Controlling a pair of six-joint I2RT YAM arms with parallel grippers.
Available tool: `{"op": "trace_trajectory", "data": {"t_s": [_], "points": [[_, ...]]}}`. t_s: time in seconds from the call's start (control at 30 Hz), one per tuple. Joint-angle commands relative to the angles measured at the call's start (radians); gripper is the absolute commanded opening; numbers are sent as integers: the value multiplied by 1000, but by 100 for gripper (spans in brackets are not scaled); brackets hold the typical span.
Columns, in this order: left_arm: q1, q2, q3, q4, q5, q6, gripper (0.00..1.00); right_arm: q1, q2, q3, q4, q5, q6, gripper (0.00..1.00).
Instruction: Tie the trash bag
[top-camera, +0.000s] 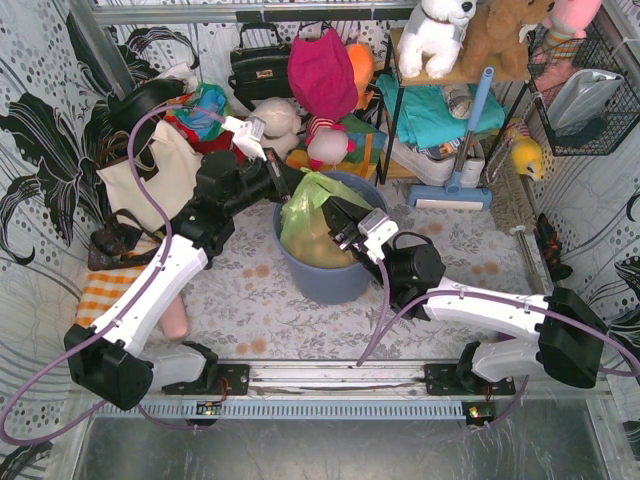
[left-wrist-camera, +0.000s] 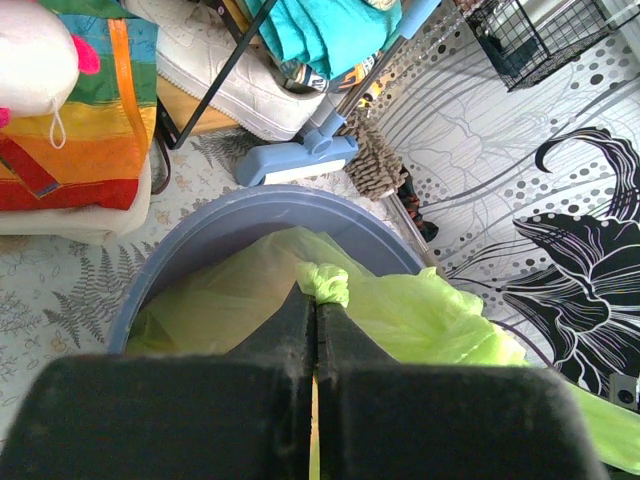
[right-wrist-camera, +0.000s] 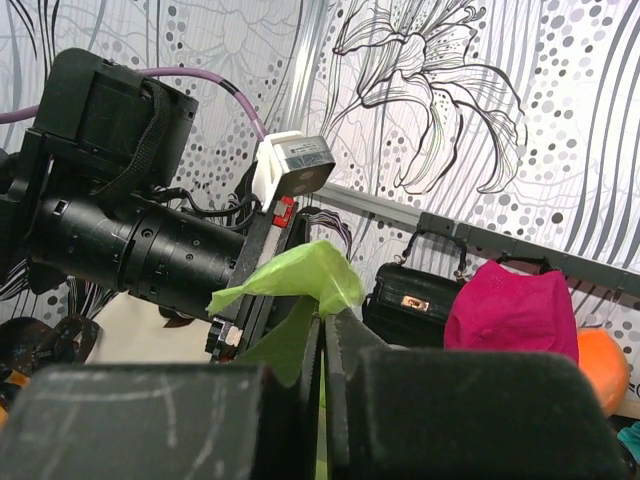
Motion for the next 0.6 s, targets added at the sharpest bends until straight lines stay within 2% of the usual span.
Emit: {"op": "trace_trajectory", "data": {"t_s": [0.0,0.13,0.27,0.4,0.57], "points": [[9,3,83,-17,-38,59,0,3,-49,42,54,-37,-12,0],[11,66,227,-77,-68,117,0,3,-101,82,31,-94,-10,0],[10,108,299,-98,-89,144,0,3,-177,65,10,-147,29,0],[11,129,290,-89,-104,151,0,6,-257,-8,-32,-163,95,0],[10,134,186,-43,-98,133,0,6,-347,-149,-110,-138,148,0]]}}
